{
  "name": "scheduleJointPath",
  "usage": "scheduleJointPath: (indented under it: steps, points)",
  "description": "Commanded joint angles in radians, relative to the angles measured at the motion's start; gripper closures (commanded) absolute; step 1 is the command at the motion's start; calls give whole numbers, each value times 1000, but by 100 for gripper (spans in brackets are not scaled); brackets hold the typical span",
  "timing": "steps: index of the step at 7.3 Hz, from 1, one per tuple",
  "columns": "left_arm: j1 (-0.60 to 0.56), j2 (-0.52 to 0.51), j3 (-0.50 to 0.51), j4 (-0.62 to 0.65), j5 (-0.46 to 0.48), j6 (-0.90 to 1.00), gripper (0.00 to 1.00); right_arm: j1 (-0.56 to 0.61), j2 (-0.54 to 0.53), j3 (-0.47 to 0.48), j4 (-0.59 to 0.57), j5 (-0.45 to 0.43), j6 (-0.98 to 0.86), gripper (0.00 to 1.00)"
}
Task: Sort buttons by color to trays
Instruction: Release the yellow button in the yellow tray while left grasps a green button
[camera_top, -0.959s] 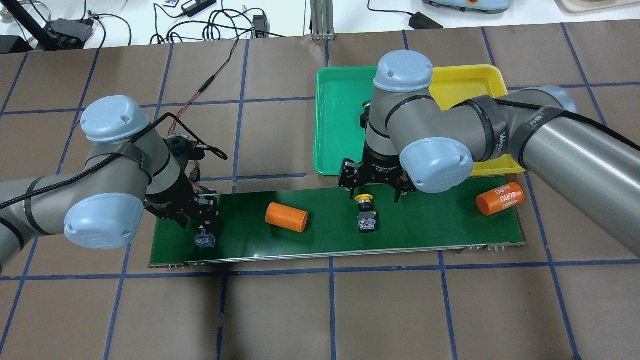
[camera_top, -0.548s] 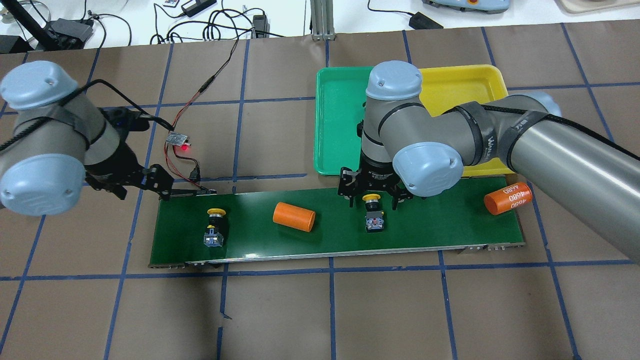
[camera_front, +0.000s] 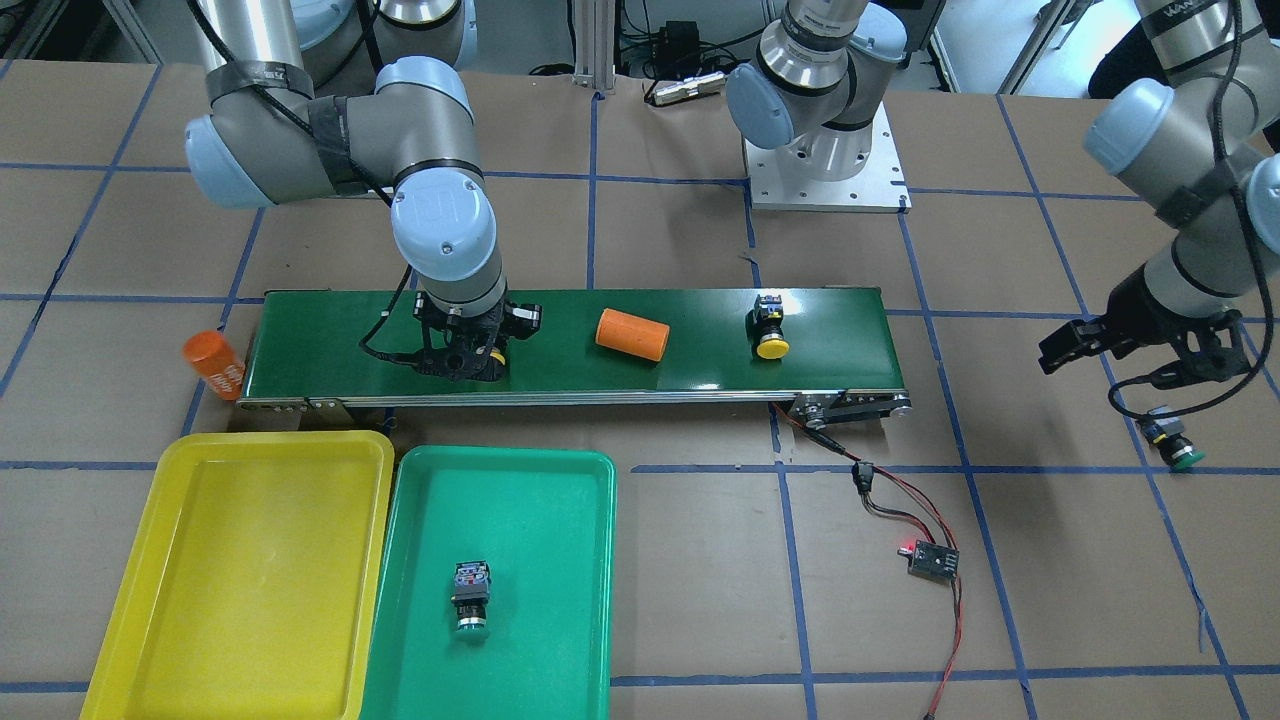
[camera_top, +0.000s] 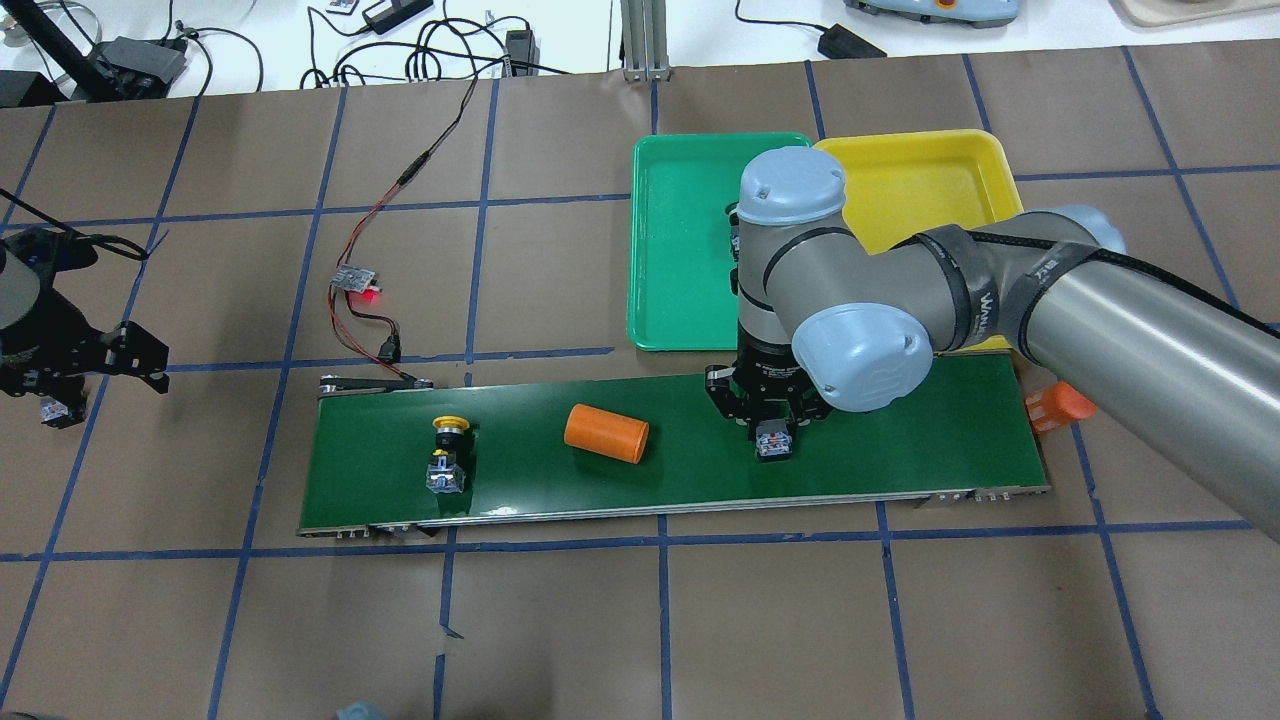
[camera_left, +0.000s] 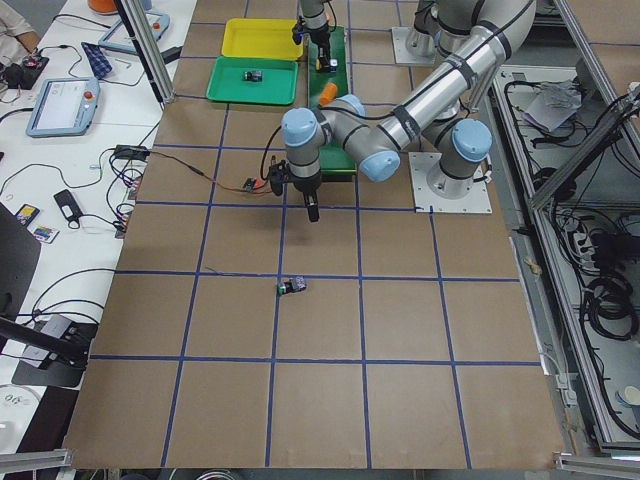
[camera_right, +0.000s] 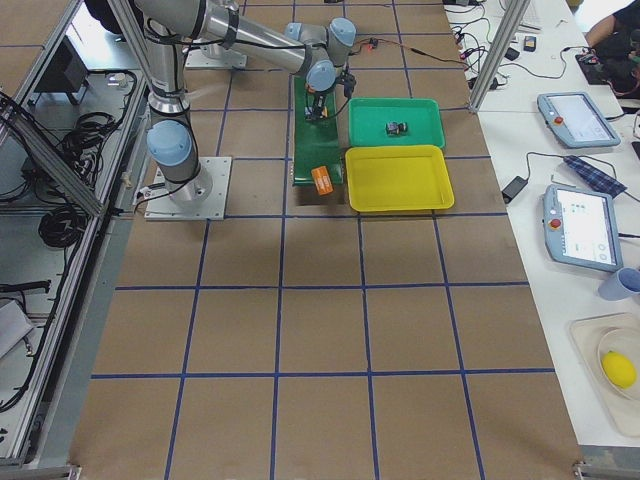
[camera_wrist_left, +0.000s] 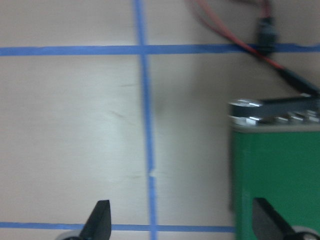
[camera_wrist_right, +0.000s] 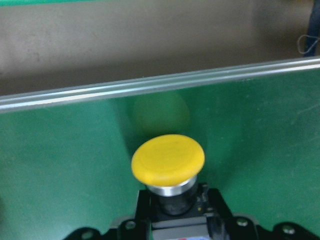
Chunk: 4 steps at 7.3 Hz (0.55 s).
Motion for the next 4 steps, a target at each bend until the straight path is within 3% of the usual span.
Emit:
scheduleJointPath:
  steps: [1, 2, 3, 4]
  points:
    - [97, -162, 145, 15, -2, 5, 0, -16, -41, -58, -3, -36, -4, 100]
    - [134, -212, 174, 41, -5, 8, 0, -56, -44, -92, -4, -112, -5, 100]
    - [146, -280, 196, 129, -5, 41, 0, -128, -43, -114, -19, -141, -54, 100]
    - [148, -320, 210, 145, -2, 49, 0, -221, -41, -129, -111, -136, -88, 100]
